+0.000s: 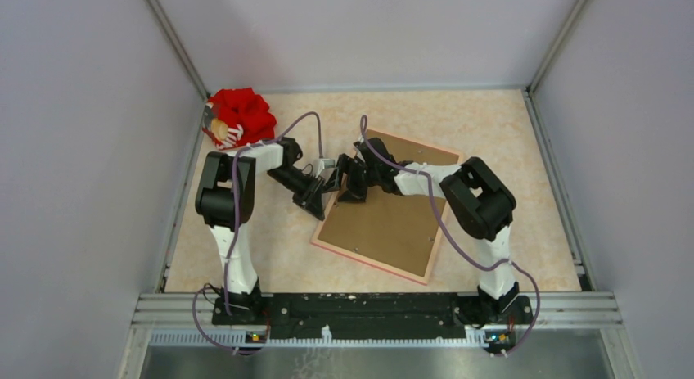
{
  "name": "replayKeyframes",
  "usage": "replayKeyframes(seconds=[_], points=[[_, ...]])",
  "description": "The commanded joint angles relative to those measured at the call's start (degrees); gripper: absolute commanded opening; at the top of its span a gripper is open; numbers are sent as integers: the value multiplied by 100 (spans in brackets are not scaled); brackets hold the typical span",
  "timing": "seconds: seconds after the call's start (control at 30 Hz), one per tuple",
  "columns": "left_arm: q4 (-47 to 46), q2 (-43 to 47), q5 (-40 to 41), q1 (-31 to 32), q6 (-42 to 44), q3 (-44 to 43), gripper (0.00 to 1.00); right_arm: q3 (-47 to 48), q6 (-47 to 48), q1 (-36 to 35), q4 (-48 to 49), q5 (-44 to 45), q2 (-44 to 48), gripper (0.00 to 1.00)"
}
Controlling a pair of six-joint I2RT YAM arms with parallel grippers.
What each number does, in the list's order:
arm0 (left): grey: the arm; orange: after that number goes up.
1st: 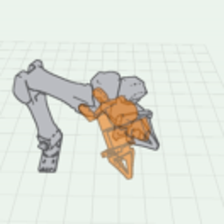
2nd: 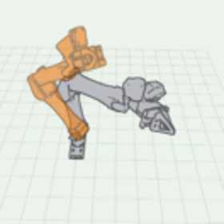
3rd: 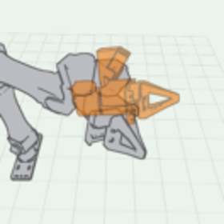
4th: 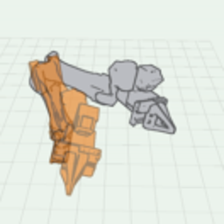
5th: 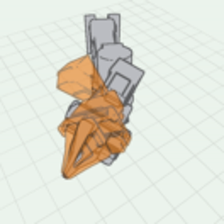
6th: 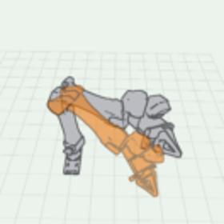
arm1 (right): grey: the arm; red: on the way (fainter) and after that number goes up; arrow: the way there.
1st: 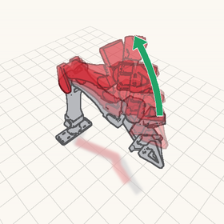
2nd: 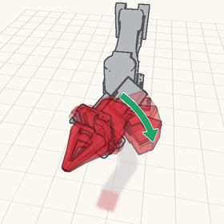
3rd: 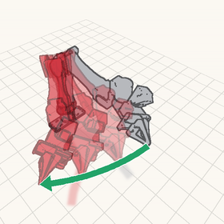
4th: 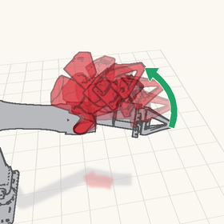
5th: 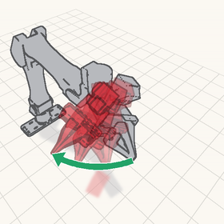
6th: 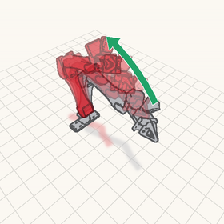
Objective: Put the photo into the frame
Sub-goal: Install the photo frame at the center of the board.
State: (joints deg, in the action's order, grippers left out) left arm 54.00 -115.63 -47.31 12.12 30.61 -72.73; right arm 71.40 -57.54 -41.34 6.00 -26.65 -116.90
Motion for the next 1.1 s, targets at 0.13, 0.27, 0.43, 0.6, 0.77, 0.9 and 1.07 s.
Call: replayKeyframes(seconds=[0.13, 0.27, 0.43, 0.6, 0.77, 0.9, 1.07], points=[[-479, -152, 857, 89, 279, 60, 24, -181, -330, -356, 543, -709, -89, 72], [-470, -165, 824, 80, 279, 61, 24, -484, -502, -344, 806, -689, -8, 70], [-485, -175, 838, 71, 302, 108, 24, -719, -554, -186, 993, -522, 44, 64], [-487, -144, 861, 67, 316, 132, 24, -703, -458, 20, 1019, -466, 87, 66], [-471, -122, 887, 63, 316, 127, 24, -329, -42, 397, 684, -492, 381, 69], [-454, -70, 890, 62, 376, 148, 24, -208, 405, 1037, 112, -370, 1118, 73], [-469, -42, 837, 62, 410, 157, 24, -619, 865, 2079, -714, -86, 2019, 72]])
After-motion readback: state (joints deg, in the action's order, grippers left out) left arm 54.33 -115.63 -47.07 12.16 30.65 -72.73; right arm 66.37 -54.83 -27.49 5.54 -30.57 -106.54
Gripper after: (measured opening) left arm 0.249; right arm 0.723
